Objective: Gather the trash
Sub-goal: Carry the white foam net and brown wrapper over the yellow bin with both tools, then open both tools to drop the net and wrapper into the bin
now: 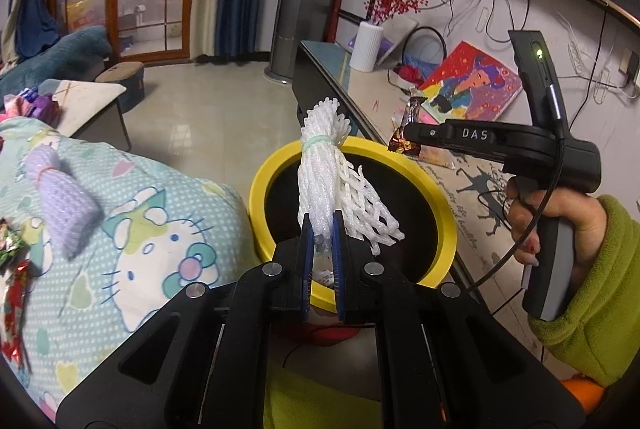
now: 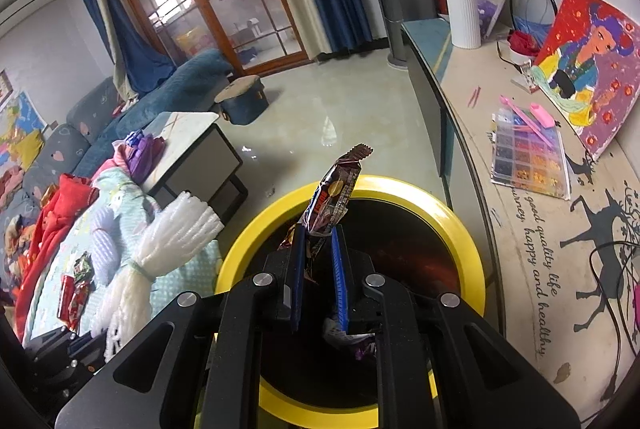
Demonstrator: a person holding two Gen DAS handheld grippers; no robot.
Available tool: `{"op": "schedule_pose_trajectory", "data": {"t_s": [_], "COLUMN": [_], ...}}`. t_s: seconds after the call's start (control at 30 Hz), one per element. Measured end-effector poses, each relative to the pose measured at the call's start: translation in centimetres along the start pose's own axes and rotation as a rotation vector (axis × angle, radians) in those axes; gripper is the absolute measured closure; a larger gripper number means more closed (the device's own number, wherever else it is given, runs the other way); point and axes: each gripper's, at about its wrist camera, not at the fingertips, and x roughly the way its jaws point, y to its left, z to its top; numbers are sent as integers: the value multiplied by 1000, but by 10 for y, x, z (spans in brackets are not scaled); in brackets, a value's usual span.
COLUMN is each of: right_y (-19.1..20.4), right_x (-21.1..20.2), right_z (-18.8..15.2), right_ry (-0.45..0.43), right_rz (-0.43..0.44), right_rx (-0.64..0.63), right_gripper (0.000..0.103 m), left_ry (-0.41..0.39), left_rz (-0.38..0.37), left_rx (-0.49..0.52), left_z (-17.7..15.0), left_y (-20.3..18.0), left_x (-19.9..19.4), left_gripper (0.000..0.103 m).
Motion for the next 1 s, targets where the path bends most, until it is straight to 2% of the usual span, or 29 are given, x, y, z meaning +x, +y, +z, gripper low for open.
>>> {"op": "schedule_pose_trajectory", "data": {"t_s": [0.67,0.87,1.0], "right_y": [-30,-34,-34], "right_x": [28,27,24], "right_z": [-9,-7,-5], "right_ry": [100,93,81], "right_rz": [-15,-16,-15], "right_rx": [63,76,85], "right_gripper": [87,73,68], "left_ry": [120,111,98], "left_rz": [-27,-21,-25], "left_rx": [11,-13,-34], "left_z": [-4,-4,-5], "left_y": [-12,-9,-6], "left_x": [59,61,58], "left_gripper": [98,97,82]}}
